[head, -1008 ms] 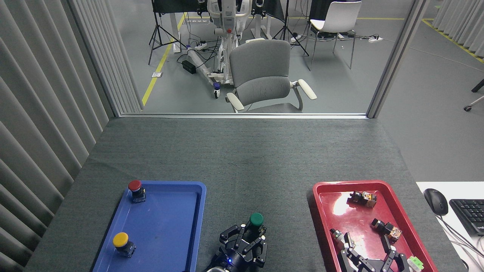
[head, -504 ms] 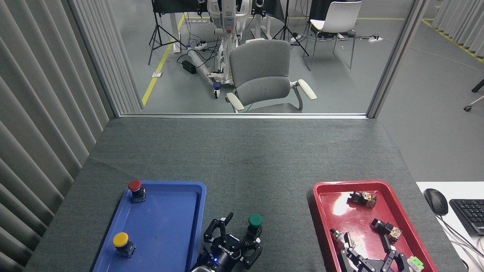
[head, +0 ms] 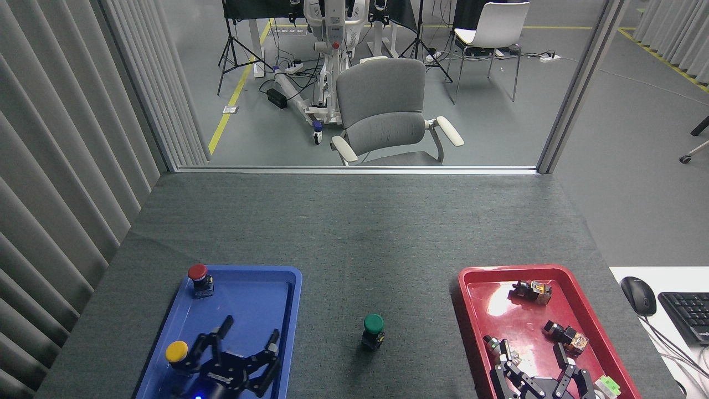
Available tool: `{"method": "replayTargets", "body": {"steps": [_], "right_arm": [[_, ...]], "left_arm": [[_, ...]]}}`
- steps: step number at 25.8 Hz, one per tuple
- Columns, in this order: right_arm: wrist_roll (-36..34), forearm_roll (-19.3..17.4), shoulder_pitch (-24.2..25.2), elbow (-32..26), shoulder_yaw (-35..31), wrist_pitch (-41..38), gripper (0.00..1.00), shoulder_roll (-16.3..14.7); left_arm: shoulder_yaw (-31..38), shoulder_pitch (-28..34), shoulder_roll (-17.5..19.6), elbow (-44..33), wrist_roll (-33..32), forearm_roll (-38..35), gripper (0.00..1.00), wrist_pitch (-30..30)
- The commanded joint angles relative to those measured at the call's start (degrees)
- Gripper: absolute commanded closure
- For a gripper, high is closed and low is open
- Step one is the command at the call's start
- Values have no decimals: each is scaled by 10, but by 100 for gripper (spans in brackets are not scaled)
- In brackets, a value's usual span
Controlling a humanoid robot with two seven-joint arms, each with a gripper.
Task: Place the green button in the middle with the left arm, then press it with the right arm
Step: 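Release the green button and withdraw the left gripper to the tray, then move the right gripper from the red tray toward the green button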
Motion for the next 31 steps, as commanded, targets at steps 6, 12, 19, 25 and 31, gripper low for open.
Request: {"method": "replayTargets", "body": {"steps": [6,12,19,25,31], "right_arm": [[-2,0,-33,16,22,2,1,3],[-1,0,-51,25,48,3,1,5],[2,1,-63,28,74,5,2,15],[3,18,-89,38,115,23,9,26],[12,22,-127,68,171,37,18,36]], "left_arm": [[116,16,-12,-18,-36,-2,0,-42],[164,17,-14,-18,-82,-2,0,-85],[190,17,-17,-13,-82,1,0,-89],[204,16,-26,-9,-81,1,0,-115],[203,14,-21,-8,-81,1,0,-115]]}}
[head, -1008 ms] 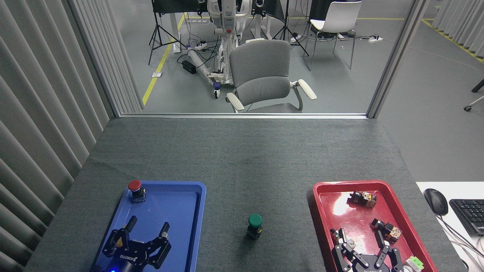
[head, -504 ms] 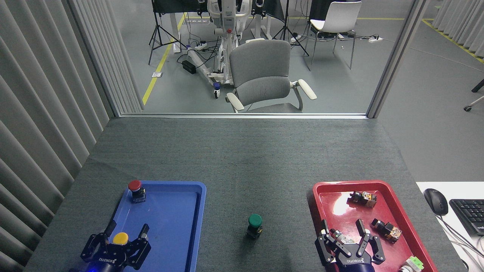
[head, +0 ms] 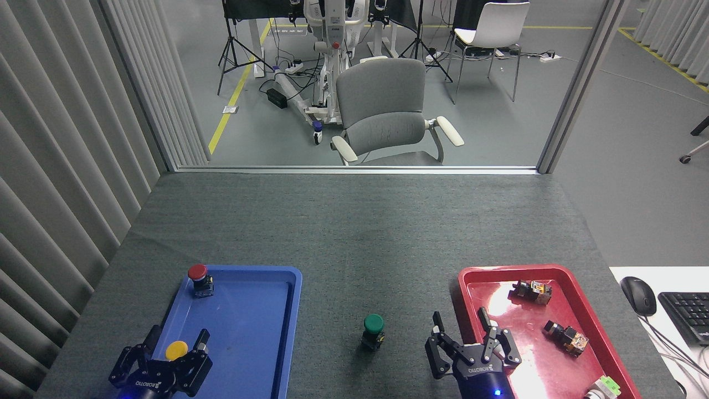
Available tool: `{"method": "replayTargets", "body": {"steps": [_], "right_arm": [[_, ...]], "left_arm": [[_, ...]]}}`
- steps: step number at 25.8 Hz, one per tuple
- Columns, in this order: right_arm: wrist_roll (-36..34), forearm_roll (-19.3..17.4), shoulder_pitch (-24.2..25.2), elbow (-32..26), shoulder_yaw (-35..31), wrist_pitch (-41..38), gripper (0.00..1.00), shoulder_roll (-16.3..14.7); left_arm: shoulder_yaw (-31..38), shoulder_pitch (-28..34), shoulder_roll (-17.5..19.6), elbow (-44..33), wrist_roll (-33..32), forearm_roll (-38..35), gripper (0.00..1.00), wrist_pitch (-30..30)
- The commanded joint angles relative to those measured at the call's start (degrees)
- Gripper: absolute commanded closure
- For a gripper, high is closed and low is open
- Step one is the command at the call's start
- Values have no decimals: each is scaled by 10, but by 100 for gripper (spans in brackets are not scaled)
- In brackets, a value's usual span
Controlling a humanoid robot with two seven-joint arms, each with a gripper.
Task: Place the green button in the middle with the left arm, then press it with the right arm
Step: 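Move the right gripper from the red tray toward the green button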
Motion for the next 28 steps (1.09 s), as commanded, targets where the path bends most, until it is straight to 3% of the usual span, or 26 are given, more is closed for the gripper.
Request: {"method": "replayTargets", "body": {"steps": [1,6,14,17,21,28], "right_arm": [[10,2,-31,21,40,15,19,8],[19,4,-66,48,81,21,33,27],[35,19,-88,80,114,17,80,45],[62,33,-95,91,121,14,93,51],[86,41,-101,94,131,11,100,56],[105,42,-104,111,131,13,100,63]], "left_arm": [[0,-2,4,1,1,0,0,0],[0,-4,5,1,1,0,0,3],[0,-9,1,18,0,0,0,5],[0,-15,0,26,0,-1,0,5],[0,-20,-2,29,-1,-1,0,5],[-1,-28,-2,37,-4,-1,0,5]]}}
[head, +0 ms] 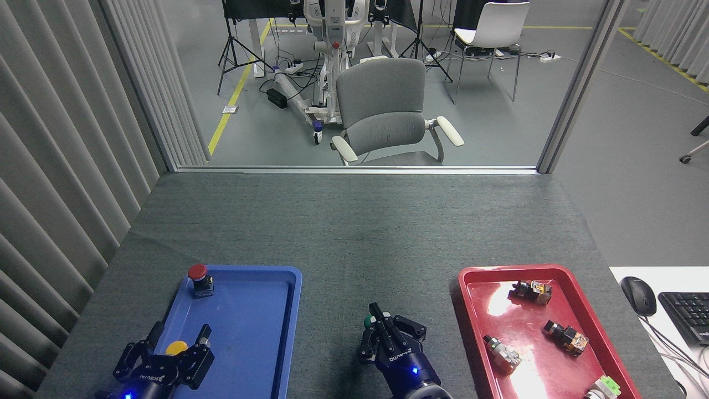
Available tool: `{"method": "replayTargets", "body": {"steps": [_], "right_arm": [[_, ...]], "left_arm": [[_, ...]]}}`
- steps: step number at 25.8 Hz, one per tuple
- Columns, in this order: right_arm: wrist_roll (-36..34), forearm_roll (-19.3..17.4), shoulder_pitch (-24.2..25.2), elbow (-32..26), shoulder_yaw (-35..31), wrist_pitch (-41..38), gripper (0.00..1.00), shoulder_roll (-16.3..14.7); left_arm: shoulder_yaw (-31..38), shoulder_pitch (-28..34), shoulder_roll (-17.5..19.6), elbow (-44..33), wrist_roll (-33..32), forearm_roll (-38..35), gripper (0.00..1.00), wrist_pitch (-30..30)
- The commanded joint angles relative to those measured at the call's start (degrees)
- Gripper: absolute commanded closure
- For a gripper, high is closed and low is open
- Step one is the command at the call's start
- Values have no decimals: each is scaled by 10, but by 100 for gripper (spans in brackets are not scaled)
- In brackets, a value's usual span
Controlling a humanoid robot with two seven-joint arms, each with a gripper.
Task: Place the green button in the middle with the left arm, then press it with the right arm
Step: 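Move the right gripper from the red tray toward the green button, then press down on the green button with the right gripper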
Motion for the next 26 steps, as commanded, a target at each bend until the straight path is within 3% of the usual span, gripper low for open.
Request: {"method": "replayTargets", "body": {"steps": [1,26], "right_arm": [[8,0,-1,7,0,2,100,3],[40,-8,0,15,0,2,100,-3]], "left_arm": [[-1,-3,0,2,-3,0,0,0],[-6,-13,1,18,-3,0,0,1]]}}
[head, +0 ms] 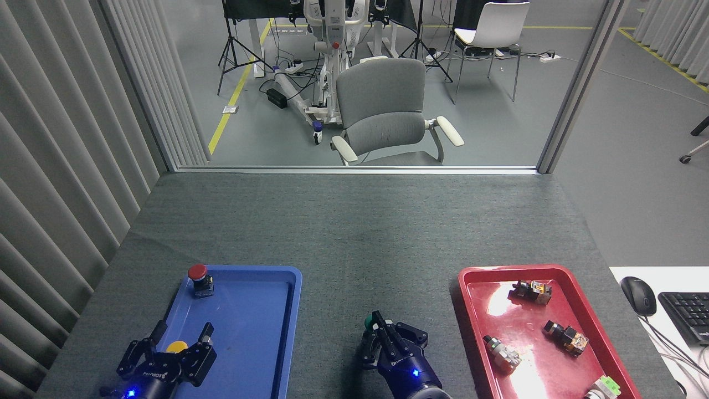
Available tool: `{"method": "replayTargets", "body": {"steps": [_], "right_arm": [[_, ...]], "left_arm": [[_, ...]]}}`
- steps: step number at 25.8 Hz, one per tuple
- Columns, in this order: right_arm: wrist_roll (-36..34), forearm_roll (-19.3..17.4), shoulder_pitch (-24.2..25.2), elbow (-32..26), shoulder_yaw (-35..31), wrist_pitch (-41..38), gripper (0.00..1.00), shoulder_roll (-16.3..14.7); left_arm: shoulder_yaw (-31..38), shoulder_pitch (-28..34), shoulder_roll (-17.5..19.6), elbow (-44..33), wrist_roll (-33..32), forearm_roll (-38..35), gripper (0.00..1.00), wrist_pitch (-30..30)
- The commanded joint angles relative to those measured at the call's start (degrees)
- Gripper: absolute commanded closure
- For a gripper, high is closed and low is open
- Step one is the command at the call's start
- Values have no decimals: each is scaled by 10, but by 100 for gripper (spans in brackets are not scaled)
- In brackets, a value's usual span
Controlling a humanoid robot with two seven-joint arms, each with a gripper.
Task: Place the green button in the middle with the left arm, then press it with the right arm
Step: 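Press down on the green button with the right gripper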
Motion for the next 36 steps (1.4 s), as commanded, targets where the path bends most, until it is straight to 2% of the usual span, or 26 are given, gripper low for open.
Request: {"method": "replayTargets", "body": {"steps": [1,11,13,21,28,34,36], "right_arm": [[9,-1,0,0,0,0,100,0],[15,-3,0,7,0,-2,99,1],[9,-3,0,7,-1,2,86,1],[-68,-7,-1,-6,-9,22,86,0],[-105,-17,-1,-15,-11,29,87,-2],[-104,-17,33,-48,-65,17,86,-4],[-104,-16,52,-65,-92,-3,86,-19]], "left_arm": [[-1,0,-2,0,0,0,0,0],[-4,0,-1,3,1,0,0,0],[-4,0,-1,3,1,0,0,0],[-4,0,-1,2,1,0,0,0],[-4,0,-1,2,1,0,0,0],[-3,0,-1,2,2,0,0,0],[-4,1,0,-1,1,0,0,-1]]}}
